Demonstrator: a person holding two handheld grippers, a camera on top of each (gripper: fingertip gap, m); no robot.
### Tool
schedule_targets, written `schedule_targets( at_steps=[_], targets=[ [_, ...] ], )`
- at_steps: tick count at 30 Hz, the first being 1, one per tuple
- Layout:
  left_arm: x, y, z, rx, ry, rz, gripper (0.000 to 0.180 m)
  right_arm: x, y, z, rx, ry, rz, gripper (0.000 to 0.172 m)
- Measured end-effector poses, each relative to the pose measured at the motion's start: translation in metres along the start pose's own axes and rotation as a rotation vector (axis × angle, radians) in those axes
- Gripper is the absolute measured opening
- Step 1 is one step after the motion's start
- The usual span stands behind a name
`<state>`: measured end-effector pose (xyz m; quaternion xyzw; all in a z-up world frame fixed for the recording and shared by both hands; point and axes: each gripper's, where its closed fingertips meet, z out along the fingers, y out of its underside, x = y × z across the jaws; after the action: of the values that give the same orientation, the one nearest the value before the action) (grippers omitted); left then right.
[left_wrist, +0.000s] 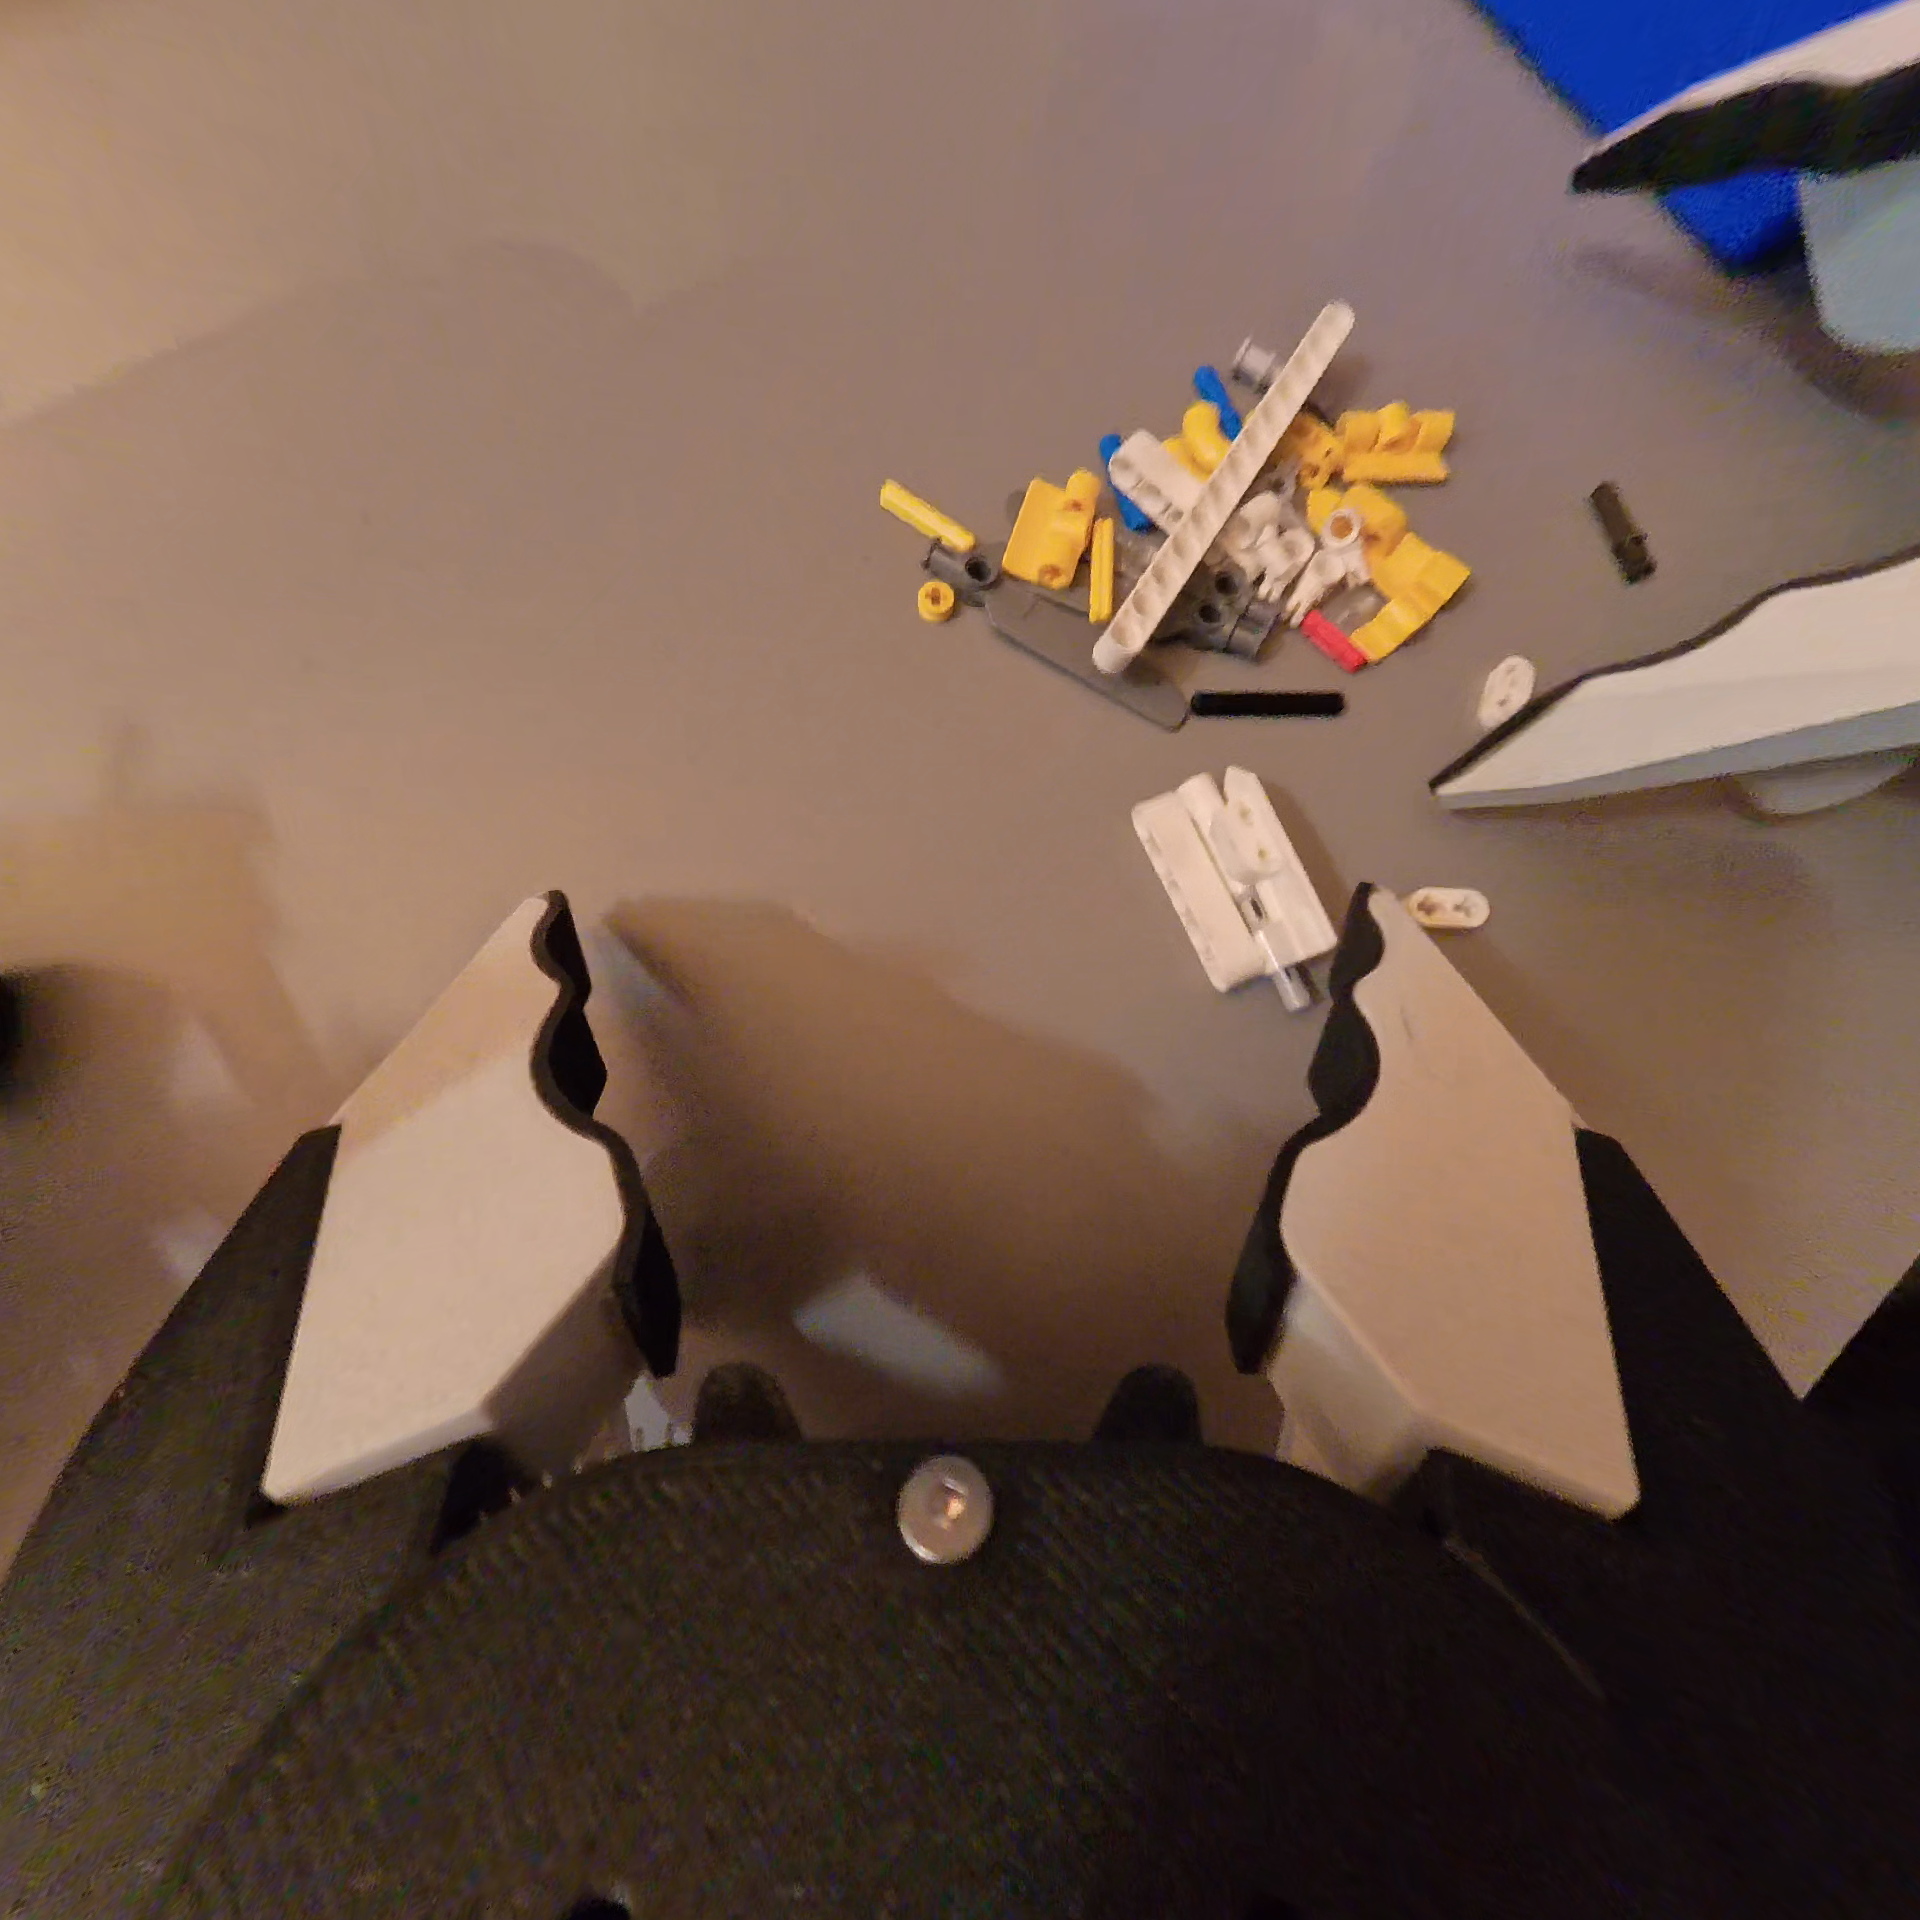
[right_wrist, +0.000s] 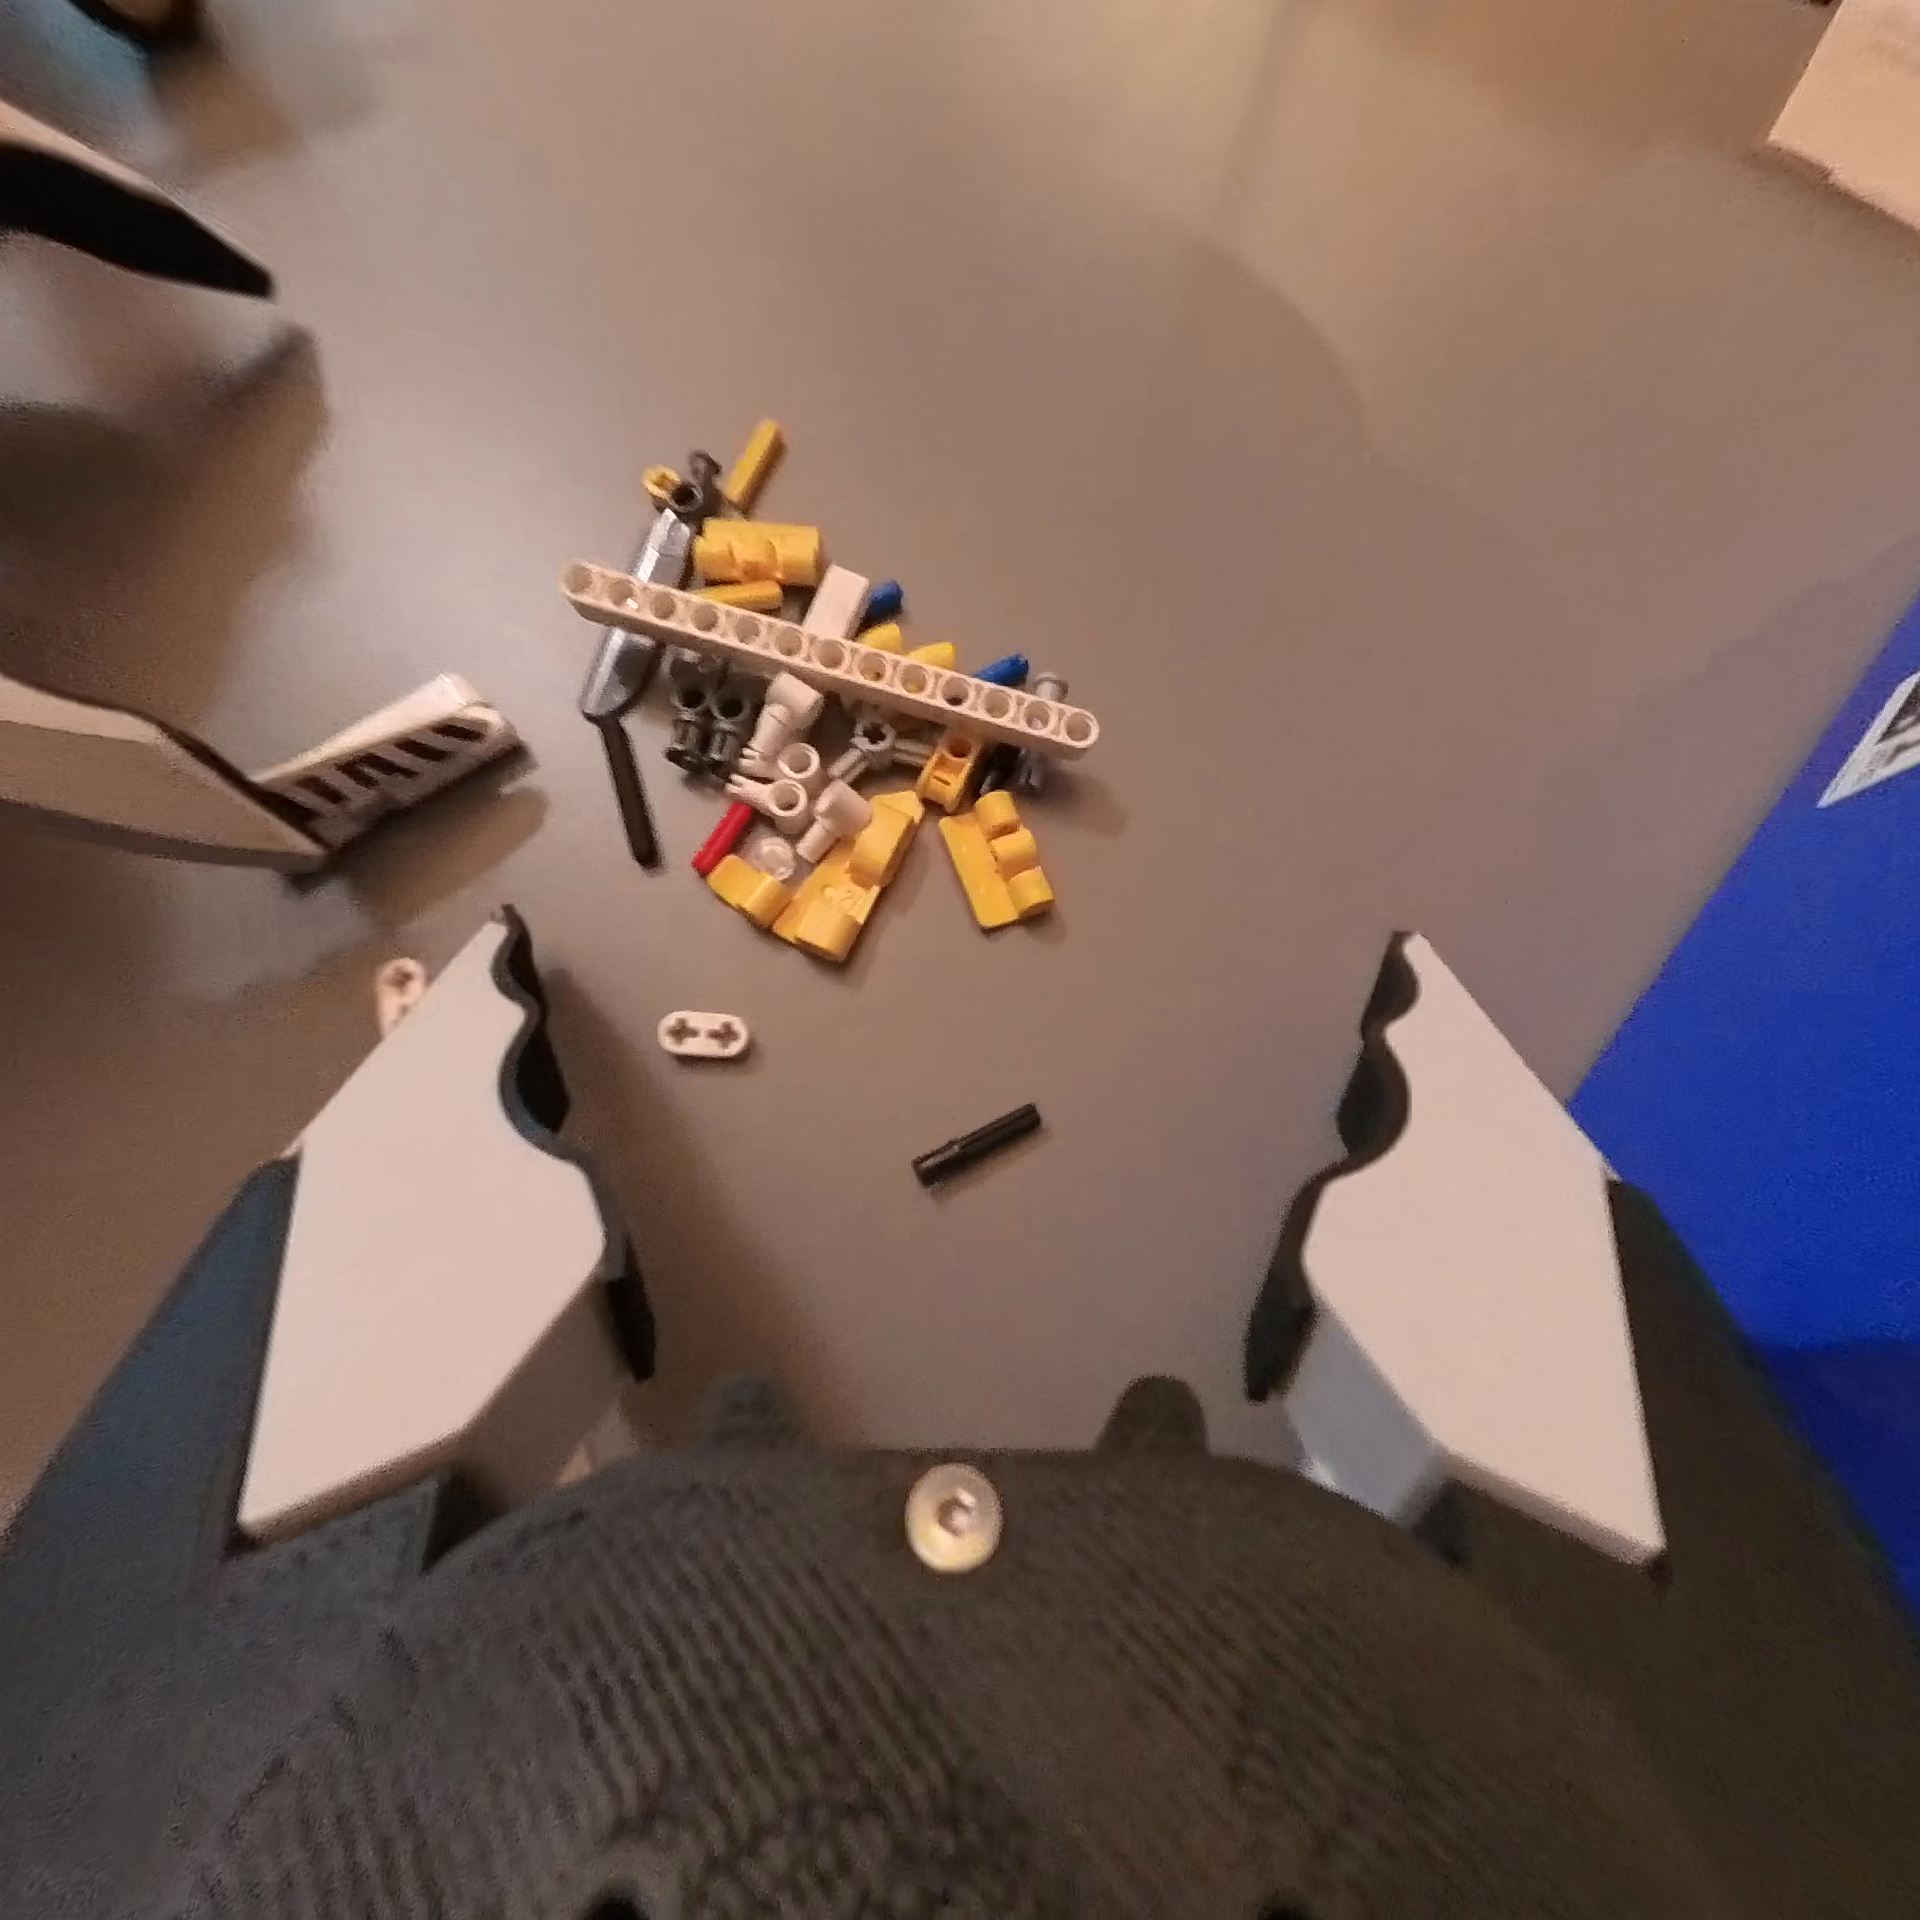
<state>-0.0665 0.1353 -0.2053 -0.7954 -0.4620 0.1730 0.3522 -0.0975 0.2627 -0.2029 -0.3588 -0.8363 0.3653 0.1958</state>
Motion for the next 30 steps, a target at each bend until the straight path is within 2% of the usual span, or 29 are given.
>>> schedule_targets(
  at_steps=[3,6,14,24,30],
  targets=[
    [-0.002,0.006,0.004,-0.044,0.0,-0.019,0.139,0.0,0.006,0.006,-0.052,0.014,-0.005,0.159],
    [-0.004,0.005,0.004,-0.039,-0.001,-0.036,0.135,-0.003,0.009,0.008,-0.073,-0.027,0.02,0.153],
    [-0.005,0.01,0.007,-0.08,-0.058,0.021,0.136,-0.006,0.011,0.009,-0.089,-0.049,0.033,0.156],
    [-0.01,0.011,0.004,-0.075,-0.1,-0.014,0.132,-0.006,0.011,0.009,-0.091,-0.049,0.031,0.157],
    [-0.015,0.016,0.0,-0.08,-0.178,-0.083,0.14,-0.006,0.011,0.009,-0.091,-0.049,0.032,0.158]
  ],
)
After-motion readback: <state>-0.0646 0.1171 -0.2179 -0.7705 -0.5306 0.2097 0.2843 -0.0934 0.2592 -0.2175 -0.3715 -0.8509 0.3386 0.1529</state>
